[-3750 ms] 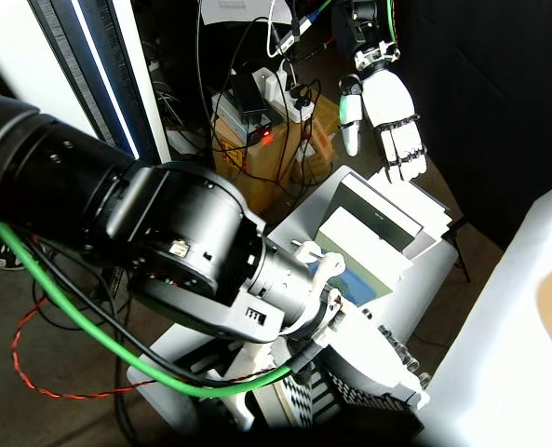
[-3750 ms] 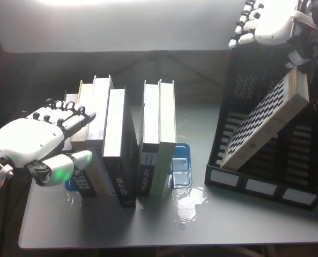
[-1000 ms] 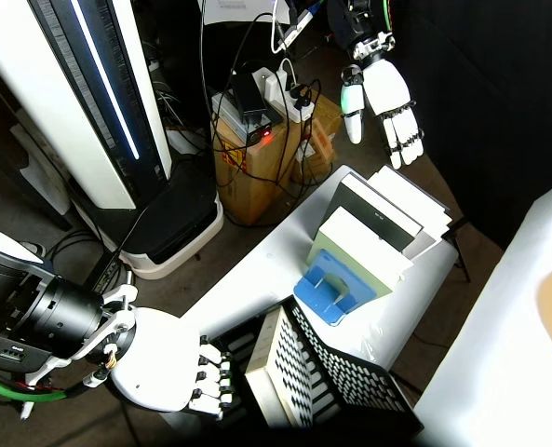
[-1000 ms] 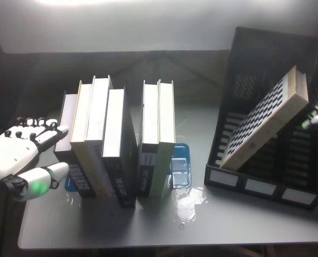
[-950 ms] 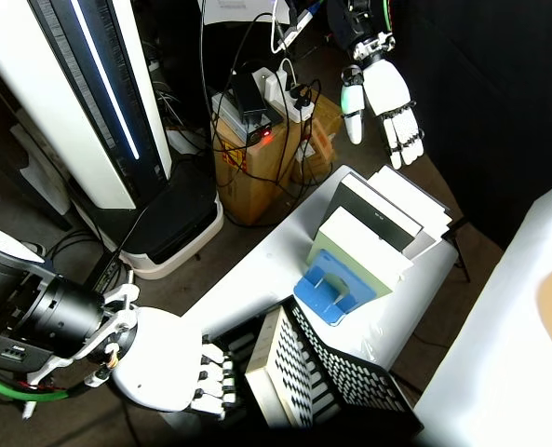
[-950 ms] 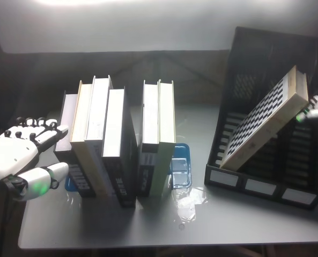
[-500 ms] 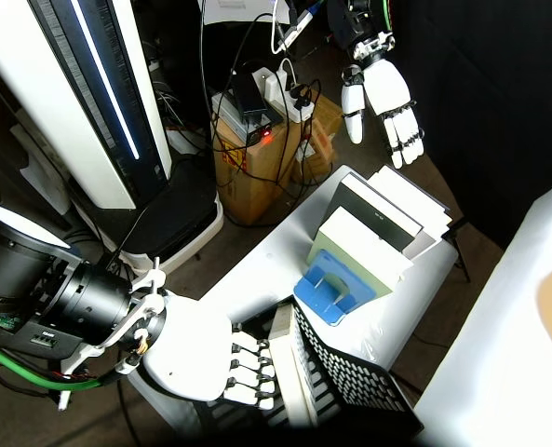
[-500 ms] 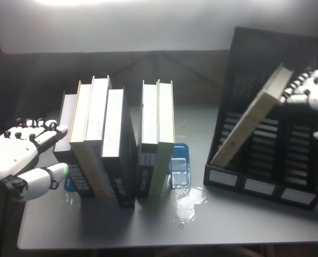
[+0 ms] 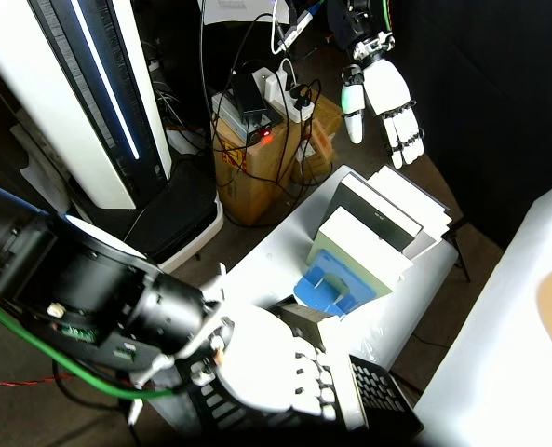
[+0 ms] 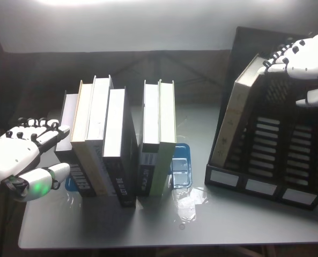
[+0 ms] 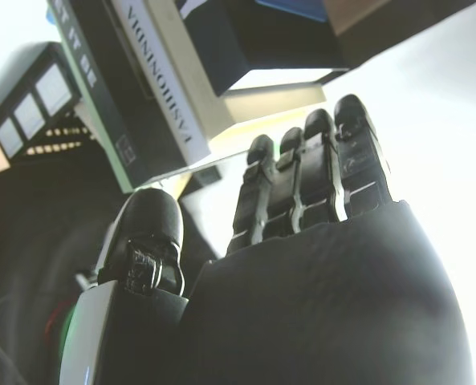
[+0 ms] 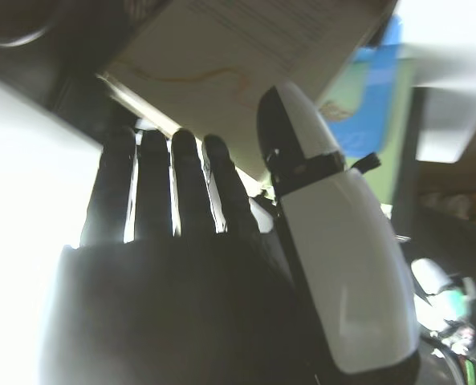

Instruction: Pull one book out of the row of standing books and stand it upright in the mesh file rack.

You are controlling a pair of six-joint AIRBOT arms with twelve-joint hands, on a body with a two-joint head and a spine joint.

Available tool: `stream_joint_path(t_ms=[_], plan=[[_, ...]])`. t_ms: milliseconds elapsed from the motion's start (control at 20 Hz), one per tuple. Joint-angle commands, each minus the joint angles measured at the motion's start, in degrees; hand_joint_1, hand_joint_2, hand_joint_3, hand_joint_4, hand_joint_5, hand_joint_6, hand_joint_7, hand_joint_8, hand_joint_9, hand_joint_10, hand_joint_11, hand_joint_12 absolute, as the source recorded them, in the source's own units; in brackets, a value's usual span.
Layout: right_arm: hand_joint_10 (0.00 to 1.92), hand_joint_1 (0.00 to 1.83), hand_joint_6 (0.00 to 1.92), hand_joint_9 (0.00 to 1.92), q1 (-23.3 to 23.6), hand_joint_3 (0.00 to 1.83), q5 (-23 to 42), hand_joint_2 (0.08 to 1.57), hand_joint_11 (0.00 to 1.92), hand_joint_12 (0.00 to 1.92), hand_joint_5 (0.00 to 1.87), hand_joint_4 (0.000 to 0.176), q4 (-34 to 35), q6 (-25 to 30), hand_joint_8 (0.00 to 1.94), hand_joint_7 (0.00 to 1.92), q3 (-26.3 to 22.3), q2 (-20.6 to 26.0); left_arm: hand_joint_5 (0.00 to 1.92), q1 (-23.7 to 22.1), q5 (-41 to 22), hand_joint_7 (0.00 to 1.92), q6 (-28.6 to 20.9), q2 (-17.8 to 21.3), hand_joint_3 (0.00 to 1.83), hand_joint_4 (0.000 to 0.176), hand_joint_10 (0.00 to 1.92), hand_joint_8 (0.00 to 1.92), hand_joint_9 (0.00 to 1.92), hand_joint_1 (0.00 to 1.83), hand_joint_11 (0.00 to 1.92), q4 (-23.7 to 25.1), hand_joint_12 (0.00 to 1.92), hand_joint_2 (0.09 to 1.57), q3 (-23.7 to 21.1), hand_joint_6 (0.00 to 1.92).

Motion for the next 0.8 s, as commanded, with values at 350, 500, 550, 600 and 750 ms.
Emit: stream_joint_path(t_ms=[350,500,550,600,750], plan=[[0.0,0.74,0.0,0.0,1.5,0.01,-4.4,1.36,0.0,0.0,0.0,0.0,-0.4,0.0,0.0,0.0,1.1,-1.6,0.09,-0.2,-6.7,0.0,-0.8,-0.1,0.0,0.0,0.0,0.0,0.0,0.0,0.0,0.6,0.0,1.54,0.5,0.01],[0.0,0.66,0.0,0.0,1.7,0.01,-5.8,1.37,0.0,0.0,0.0,0.0,-1.3,0.0,0.0,0.0,-3.5,2.2,0.1,-0.2,-6.6,0.0,-0.8,-0.2,0.01,0.0,0.0,0.0,0.0,0.0,0.0,0.3,0.0,1.56,0.4,0.01],[0.0,0.68,0.0,0.0,1.7,0.01,-5.9,1.37,0.0,0.0,0.0,0.0,-1.3,0.3,0.0,0.0,-3.8,2.5,0.09,-0.2,-6.7,0.0,-0.8,-0.2,0.01,0.0,0.0,0.0,0.0,0.0,0.0,0.1,0.0,1.57,0.5,0.01],[0.0,0.68,0.0,0.0,1.7,0.01,-6.2,1.37,0.0,0.0,0.0,0.0,-1.3,0.7,0.0,0.0,-3.7,2.4,0.09,-0.1,-6.8,0.0,-0.8,-0.2,0.01,0.0,0.0,0.0,0.0,0.0,0.0,0.0,0.0,1.57,0.5,0.01],[0.0,0.61,0.0,0.0,2.2,0.01,-6.7,1.38,0.0,0.0,0.0,0.0,-2.1,0.7,0.0,0.0,-4.7,2.7,0.09,-0.1,-7.1,0.0,-0.8,-0.1,0.0,0.0,0.0,0.0,0.0,0.03,0.0,0.1,0.0,1.57,0.3,0.01]])
